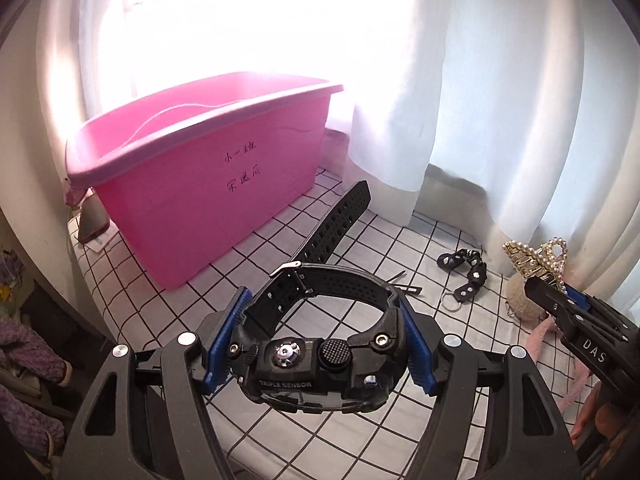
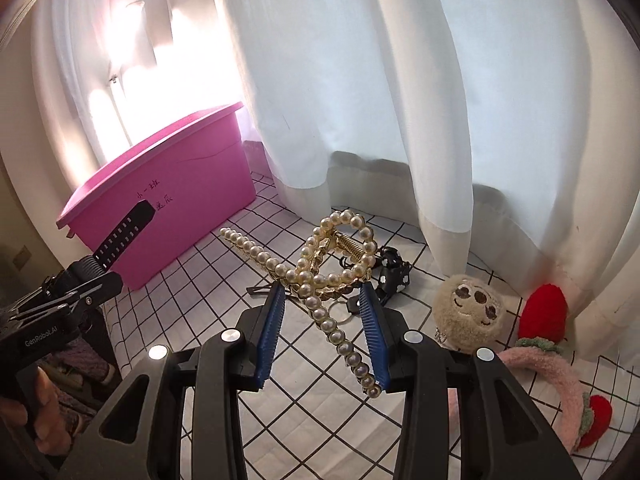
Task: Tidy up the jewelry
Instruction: 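Carry the watch and pearl claw over the pink tub and open both tools, then withdraw both tools from the tub toward the studded strap and headband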
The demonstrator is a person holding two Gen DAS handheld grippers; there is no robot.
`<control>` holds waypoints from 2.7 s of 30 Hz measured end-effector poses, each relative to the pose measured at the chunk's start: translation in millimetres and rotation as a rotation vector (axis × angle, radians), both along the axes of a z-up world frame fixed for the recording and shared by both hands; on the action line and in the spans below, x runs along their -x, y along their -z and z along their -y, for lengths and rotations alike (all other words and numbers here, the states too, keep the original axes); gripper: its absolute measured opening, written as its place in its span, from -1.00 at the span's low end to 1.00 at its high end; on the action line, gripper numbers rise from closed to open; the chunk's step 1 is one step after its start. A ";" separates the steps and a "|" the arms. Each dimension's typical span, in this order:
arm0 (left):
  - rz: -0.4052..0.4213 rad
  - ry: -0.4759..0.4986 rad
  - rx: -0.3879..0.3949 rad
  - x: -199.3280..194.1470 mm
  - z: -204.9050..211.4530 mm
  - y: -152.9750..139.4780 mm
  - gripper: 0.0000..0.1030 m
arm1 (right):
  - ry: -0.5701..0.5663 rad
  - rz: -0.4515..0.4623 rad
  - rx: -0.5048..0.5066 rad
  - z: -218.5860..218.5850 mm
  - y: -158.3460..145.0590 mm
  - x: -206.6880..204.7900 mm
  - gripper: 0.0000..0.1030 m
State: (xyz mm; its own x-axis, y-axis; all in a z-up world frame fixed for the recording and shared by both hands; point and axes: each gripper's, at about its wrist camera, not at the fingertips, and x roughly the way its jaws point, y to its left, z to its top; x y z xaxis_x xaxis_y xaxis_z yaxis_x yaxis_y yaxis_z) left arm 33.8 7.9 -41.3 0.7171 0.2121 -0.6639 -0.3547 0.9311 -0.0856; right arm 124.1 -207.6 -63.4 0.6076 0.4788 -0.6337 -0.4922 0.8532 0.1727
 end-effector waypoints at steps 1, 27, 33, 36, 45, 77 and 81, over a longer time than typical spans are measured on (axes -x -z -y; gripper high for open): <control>0.012 -0.010 -0.004 5.5 0.4 -9.5 0.31 | -0.015 0.011 -0.007 -1.4 -8.1 1.0 -0.27; 0.166 -0.077 -0.061 -42.7 -231.6 -127.6 0.31 | -0.170 0.104 -0.173 -241.8 -118.4 -65.9 -0.27; 0.041 -0.024 -0.022 -90.0 -272.7 -98.5 0.31 | -0.152 0.017 -0.078 -300.5 -99.6 -98.4 -0.27; -0.034 -0.007 0.017 -107.9 -287.1 -79.8 0.31 | -0.162 -0.024 -0.018 -325.5 -90.0 -111.0 -0.27; -0.203 0.027 0.096 -139.6 -311.6 -42.8 0.31 | -0.215 -0.154 0.168 -382.4 -58.2 -144.9 -0.27; -0.289 0.027 0.073 -141.4 -318.8 -41.1 0.53 | -0.169 -0.274 0.236 -405.3 -44.0 -179.7 -0.04; -0.268 0.025 0.078 -132.9 -318.2 -44.6 0.53 | -0.165 -0.262 0.217 -396.6 -51.8 -163.8 -0.04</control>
